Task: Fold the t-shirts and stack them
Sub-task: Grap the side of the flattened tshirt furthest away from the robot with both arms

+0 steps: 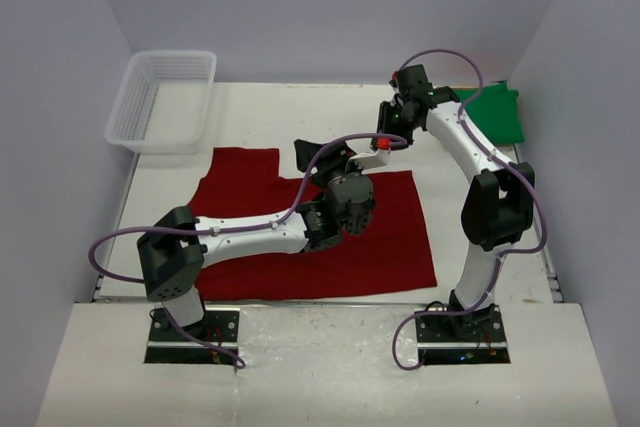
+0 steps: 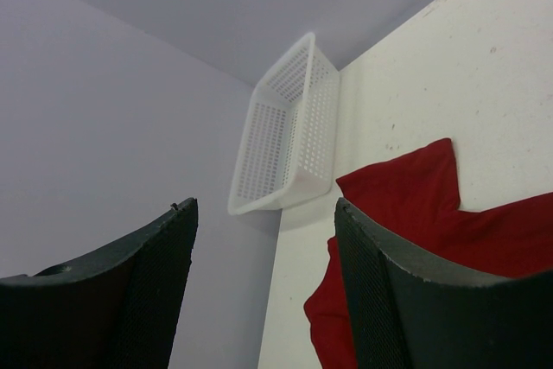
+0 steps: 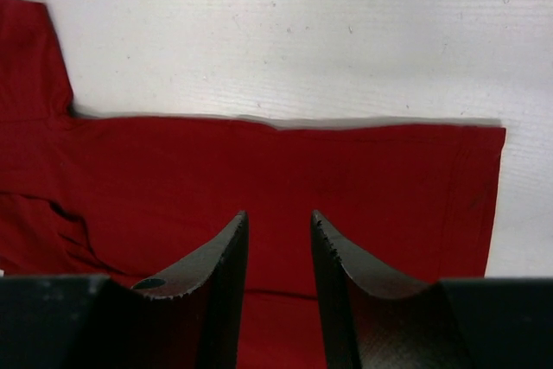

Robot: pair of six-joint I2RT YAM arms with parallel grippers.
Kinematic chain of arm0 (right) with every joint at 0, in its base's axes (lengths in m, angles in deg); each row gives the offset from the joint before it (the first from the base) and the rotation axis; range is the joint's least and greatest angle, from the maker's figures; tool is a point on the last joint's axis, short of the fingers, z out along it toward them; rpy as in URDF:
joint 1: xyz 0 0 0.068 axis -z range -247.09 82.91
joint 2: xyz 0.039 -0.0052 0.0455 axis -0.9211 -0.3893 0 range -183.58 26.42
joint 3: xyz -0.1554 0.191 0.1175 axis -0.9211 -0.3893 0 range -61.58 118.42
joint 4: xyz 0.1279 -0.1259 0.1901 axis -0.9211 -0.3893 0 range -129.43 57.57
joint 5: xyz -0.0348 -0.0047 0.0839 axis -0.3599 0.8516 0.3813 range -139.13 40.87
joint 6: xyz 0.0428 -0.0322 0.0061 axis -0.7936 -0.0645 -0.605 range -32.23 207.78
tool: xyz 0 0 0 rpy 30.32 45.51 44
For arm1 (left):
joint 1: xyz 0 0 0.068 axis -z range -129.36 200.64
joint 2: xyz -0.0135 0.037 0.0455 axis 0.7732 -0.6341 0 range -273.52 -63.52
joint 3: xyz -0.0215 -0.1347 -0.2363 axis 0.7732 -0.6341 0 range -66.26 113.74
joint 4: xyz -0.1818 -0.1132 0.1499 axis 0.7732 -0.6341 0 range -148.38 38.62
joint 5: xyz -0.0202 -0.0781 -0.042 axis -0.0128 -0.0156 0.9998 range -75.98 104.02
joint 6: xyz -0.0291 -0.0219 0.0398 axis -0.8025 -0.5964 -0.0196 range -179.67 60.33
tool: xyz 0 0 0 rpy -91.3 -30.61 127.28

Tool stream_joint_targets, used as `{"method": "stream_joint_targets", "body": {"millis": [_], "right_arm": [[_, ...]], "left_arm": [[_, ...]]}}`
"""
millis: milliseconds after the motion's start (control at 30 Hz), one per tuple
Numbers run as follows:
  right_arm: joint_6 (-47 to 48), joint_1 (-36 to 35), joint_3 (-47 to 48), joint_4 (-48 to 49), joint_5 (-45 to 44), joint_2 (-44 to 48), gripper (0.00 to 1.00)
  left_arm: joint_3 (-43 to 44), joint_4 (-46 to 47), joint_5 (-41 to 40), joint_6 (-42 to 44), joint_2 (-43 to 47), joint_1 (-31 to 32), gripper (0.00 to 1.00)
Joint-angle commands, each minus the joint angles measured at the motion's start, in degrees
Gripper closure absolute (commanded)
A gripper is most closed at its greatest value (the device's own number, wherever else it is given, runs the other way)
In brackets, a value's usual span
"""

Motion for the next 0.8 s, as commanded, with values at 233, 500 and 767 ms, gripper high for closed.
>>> {"method": "stream_joint_targets", "body": {"millis": [233,500,767], "right_arm": [[1.3,-0.91,1.21,-0.78,-1.52,-0.13,0.63],[1.39,-1.35,1.13,-0.95,-1.87,0.05,0.63],[0.77,-3.37,-0.8,-0.25,-2.49,1.1,0.63]], "left_arm": [[-0.25,2.19,-1.3,1.18,-0.35,0.28,0.34],[-0.25,2.19,-1.29,1.36,-0.44,0.37,0.34],[-0.43,2.19,-1.12,1.09,-0.7,0.37,0.33]]}}
